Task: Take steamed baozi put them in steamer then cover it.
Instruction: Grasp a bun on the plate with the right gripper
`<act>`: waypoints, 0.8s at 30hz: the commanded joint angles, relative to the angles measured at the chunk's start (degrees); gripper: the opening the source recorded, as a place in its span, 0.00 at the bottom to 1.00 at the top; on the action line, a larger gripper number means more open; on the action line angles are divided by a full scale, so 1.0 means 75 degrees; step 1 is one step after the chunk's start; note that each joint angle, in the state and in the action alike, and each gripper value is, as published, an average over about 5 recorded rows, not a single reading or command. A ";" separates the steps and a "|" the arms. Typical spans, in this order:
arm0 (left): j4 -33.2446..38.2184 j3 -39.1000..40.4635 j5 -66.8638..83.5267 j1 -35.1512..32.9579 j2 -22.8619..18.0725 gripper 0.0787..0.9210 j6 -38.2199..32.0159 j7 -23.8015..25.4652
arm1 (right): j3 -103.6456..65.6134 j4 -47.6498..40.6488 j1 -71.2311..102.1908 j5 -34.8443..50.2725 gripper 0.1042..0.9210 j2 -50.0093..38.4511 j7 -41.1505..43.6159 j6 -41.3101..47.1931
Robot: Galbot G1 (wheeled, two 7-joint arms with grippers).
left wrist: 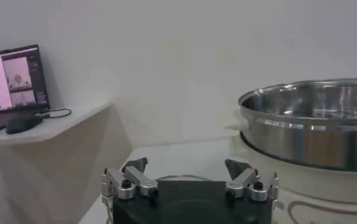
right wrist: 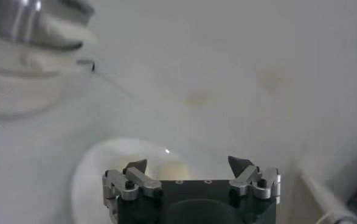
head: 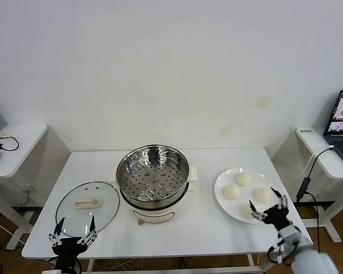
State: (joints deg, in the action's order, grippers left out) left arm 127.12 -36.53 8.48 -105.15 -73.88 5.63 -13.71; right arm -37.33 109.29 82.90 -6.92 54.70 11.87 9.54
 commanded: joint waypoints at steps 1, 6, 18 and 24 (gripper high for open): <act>0.0069 -0.0079 -0.0125 0.0074 0.0014 0.88 0.0191 0.0106 | 0.0591 -0.1239 -0.1980 -0.0659 0.88 -0.2648 0.1995 0.0237; 0.0083 -0.0089 -0.0260 0.0037 0.0020 0.88 0.0160 0.0197 | 0.2440 -0.2158 -0.4170 -0.0415 0.88 -0.3615 0.2883 0.0053; 0.0098 -0.0075 -0.0439 0.0050 0.0015 0.88 0.0121 0.0283 | 0.7894 -0.4443 -0.9426 0.0015 0.88 -0.3599 0.5303 -0.0304; 0.0055 -0.0185 -0.0421 0.0123 0.0149 0.88 0.0126 0.0303 | 0.9461 -0.5279 -1.0719 0.0233 0.88 -0.3095 0.6358 -0.0353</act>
State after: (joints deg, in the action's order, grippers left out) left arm 127.54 -37.69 5.65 -104.30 -73.01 6.44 -11.56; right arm 10.73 80.37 24.65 -6.62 31.93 46.51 7.48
